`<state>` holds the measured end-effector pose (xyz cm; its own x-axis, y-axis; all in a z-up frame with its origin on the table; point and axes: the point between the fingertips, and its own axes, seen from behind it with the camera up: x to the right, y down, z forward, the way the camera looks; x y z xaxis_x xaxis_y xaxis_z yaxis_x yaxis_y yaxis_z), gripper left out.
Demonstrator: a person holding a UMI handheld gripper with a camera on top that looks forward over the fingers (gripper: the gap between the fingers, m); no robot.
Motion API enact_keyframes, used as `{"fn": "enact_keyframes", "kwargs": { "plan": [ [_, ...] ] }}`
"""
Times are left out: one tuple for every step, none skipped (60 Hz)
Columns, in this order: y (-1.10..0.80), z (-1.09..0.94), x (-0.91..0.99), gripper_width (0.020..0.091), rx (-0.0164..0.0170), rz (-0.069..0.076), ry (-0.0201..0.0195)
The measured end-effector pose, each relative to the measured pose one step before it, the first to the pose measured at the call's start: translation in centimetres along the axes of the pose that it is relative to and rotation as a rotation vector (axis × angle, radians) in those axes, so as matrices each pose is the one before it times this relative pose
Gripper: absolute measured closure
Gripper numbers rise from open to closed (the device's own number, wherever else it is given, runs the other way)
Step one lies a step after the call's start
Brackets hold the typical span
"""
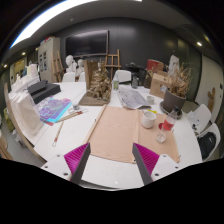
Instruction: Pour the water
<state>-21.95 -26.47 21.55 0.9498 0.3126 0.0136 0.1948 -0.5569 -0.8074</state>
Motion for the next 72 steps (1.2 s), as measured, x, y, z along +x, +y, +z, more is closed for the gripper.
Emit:
{"fn": "enact_keyframes", "kwargs": {
  "plan": [
    [0.055,0.04,0.193,0.0247,-0.00168,0.0028,0.00476],
    [0.069,0.247,0.616,0.0247,-0.00219,0.0025,0.00508],
    [0.046,0.206,0.536,0.0248,-0.00203,0.0036,0.00401],
    [0.051,0.204,0.531,0.0248,-0.00173,0.0033,0.00334],
    [0.064,0.224,0.585,0.0248,-0.00138,0.0033,0.00269],
    [0.049,0.205,0.671,0.0248,-0.00085,0.0033,0.00258],
    [0.061,0.214,0.689,0.0247,-0.00062,0.0033,0.0029],
    [0.17,-0.546,-0.857,0.0248,-0.00152,0.0043,0.0088],
    [0.054,0.911,2.081,0.0248,-0.00017,0.0012,-0.00135],
    [0.089,0.257,0.873,0.0247,-0.00149,0.0024,0.00412],
    [0.123,0.279,0.802,0.0247,-0.00186,0.0023,0.00461],
    [0.143,0.287,0.779,0.0246,-0.00233,0.0017,0.00435],
    [0.129,0.293,0.774,0.0246,-0.00203,0.0016,0.00438],
    [0.148,0.305,0.775,0.0247,-0.00177,0.0019,0.00459],
    [0.126,0.3,0.761,0.0248,-0.0013,0.0016,0.00417],
    [0.148,0.317,0.783,0.0248,-0.00086,0.0018,0.00427],
    [0.122,0.337,0.797,0.0247,-0.0004,0.0014,0.00435],
    [0.101,0.357,0.794,0.0246,-0.00046,0.0014,0.00534],
    [0.134,0.386,0.809,0.0247,0.00029,0.001,0.00547],
    [0.152,0.406,0.893,0.0247,0.00056,0.001,0.00538],
    [0.041,0.437,0.845,0.0248,0.00386,-0.0008,0.00708],
    [0.138,0.456,0.942,0.0248,0.00271,-0.0001,0.00698],
    [0.105,0.517,0.92,0.0248,0.00348,-0.0007,0.00844],
    [0.12,0.509,0.951,0.0247,0.00248,-0.0013,0.00978],
    [0.129,0.582,0.928,0.0246,0.00219,-0.001,0.0097],
    [0.103,0.56,0.936,0.0249,0.00273,-0.0011,0.0091],
    [0.076,0.592,0.812,0.0249,0.00461,-0.0011,0.00715],
    [0.026,0.607,0.756,0.0244,0.00608,-0.0009,0.00575],
    [-0.004,0.605,0.721,0.0244,0.00775,-0.0003,0.00495],
    [0.0,0.592,0.693,0.0245,0.00801,0.0004,0.00491],
    [-0.009,0.628,0.678,0.0245,0.00865,0.0005,0.00498],
    [-0.011,0.674,0.607,0.0244,0.00842,0.0005,0.0039],
    [0.006,0.682,0.57,0.0247,0.00666,0.0,0.00322],
    [-0.022,0.65,0.556,0.0247,0.00653,0.0,0.00274],
    [-0.055,0.686,0.473,0.0247,0.00778,0.0003,0.00241],
    [-0.096,0.685,0.441,0.0248,0.00959,0.0007,0.00184],
    [-0.095,0.696,0.399,0.0247,0.01021,0.0007,0.00157],
    [-0.11,0.671,0.342,0.0248,0.00947,0.0001,0.00084],
    [-0.111,0.691,0.306,0.0247,0.00857,0.0002,0.00003],
    [-0.143,0.687,0.277,0.0249,0.00906,-0.0002,-0.00087],
    [-0.123,0.687,0.231,0.0249,0.00968,-0.0004,-0.00136],
    [-0.131,0.68,0.194,0.0247,0.00982,-0.0001,-0.00142],
    [-0.118,0.67,0.136,0.0248,0.00928,-0.0001,-0.00141],
    [-0.111,0.672,0.079,0.0246,0.00842,-0.0008,-0.00296],
    [-0.059,0.669,0.009,0.0248,0.00733,-0.0013,-0.00456],
    [-0.026,0.654,0.018,0.0247,0.00616,-0.0015,-0.00466],
    [-0.018,0.658,0.013,0.0248,0.00512,-0.0012,-0.00386],
    [-0.037,0.636,0.014,0.0247,0.00507,-0.001,-0.00275],
    [-0.041,0.606,0.017,0.0246,0.00512,-0.0006,-0.00174],
    [-0.008,0.613,-0.027,0.0249,0.00393,-0.0012,-0.00299],
    [0.067,0.581,-0.063,0.0247,0.00222,-0.0011,-0.00399],
    [0.083,0.556,-0.065,0.0248,0.00101,-0.001,-0.00372],
    [0.025,0.527,-0.085,0.0253,0.00196,-0.0006,-0.0031],
    [0.028,0.468,0.007,0.0255,0.00286,0.0005,-0.00124],
    [0.037,0.436,-0.018,0.0263,0.00341,0.0014,-0.00088],
    [0.082,0.422,-0.022,0.0275,0.00158,0.002,-0.00113],
    [0.148,0.41,-0.058,0.0291,-0.00098,0.0021,-0.00325],
    [0.179,0.216,-0.025,0.0319,-0.00346,0.0026,-0.00348],
    [0.154,0.34,-0.03,0.0355,-0.00135,0.0026,-0.00119],
    [0.123,0.276,-0.015,0.0395,-0.00038,0.0028,-0.00134],
    [0.074,0.271,0.057,0.0436,0.00083,0.0031,0.00001],
    [0.087,0.22,0.002,0.0479,0.00015,0.0031,-0.00093],
    [0.094,0.199,-0.062,0.0524,-0.00055,0.0033,-0.00305],
    [0.104,0.148,-0.027,0.0575,-0.00064,0.0027,-0.00283],
    [0.099,0.467,0.399,0.0629,0.00089,0.0009,-0.00001],
    [-0.019,0.045,-0.016,0.0666,0.00503,-0.0016,0.00473],
    [-0.027,-0.006,-0.022,0.0665,0.00379,0.0007,0.00101],
    [-0.162,-0.033,-0.18,0.0673,0.00668,0.004,-0.00472],
    [-0.059,0.009,-0.114,0.0703,0.00388,0.0021,-0.00746],
    [-0.001,0.037,-0.084,0.0722,0.00107,0.0005,-0.00556],
    [-0.039,0.001,-0.002,0.0732,0.00243,-0.0002,-0.0024],
    [0.009,-0.005,0.032,0.076,0.00157,-0.0004,0.00043]
  ]
}}
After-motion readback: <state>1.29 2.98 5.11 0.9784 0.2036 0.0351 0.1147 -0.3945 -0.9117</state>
